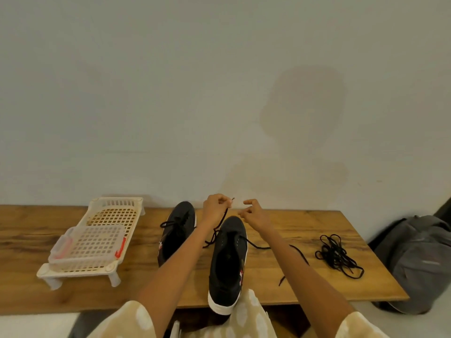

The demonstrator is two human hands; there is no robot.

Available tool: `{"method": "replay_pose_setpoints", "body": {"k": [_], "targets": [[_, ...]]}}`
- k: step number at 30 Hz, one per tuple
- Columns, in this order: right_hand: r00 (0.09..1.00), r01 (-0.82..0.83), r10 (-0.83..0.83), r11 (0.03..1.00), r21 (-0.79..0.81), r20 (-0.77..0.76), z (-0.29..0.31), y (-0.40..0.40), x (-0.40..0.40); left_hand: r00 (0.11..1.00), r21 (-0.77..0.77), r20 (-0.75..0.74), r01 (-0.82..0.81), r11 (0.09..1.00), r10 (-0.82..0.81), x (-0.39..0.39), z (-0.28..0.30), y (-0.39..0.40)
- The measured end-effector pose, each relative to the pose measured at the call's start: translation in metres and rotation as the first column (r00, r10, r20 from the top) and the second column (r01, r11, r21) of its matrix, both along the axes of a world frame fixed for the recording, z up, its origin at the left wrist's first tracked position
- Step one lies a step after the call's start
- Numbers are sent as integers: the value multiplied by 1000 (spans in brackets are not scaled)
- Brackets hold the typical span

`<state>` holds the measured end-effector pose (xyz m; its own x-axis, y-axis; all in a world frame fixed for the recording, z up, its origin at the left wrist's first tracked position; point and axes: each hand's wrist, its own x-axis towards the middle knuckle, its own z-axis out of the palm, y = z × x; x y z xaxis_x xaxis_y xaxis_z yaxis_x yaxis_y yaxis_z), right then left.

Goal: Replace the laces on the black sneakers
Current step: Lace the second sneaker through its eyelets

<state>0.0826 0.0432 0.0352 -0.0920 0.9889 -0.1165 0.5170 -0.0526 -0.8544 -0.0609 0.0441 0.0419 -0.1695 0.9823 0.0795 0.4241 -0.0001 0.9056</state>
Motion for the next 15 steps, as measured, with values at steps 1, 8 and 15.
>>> {"method": "replay_pose_setpoints", "body": {"k": [1, 8, 15], "targets": [[986, -23, 31, 999, -47, 163, -10, 4, 6, 999, -11, 34, -24, 1000, 25, 1, -5, 2], [674, -173, 406, 899, -404, 616, -52, -13, 26, 961, -92, 277, 40, 995, -14, 5, -14, 6], [996, -36, 32, 998, -41, -87, 62, 0, 40, 945, 20, 326, 29, 999, -34, 15, 40, 4]]}}
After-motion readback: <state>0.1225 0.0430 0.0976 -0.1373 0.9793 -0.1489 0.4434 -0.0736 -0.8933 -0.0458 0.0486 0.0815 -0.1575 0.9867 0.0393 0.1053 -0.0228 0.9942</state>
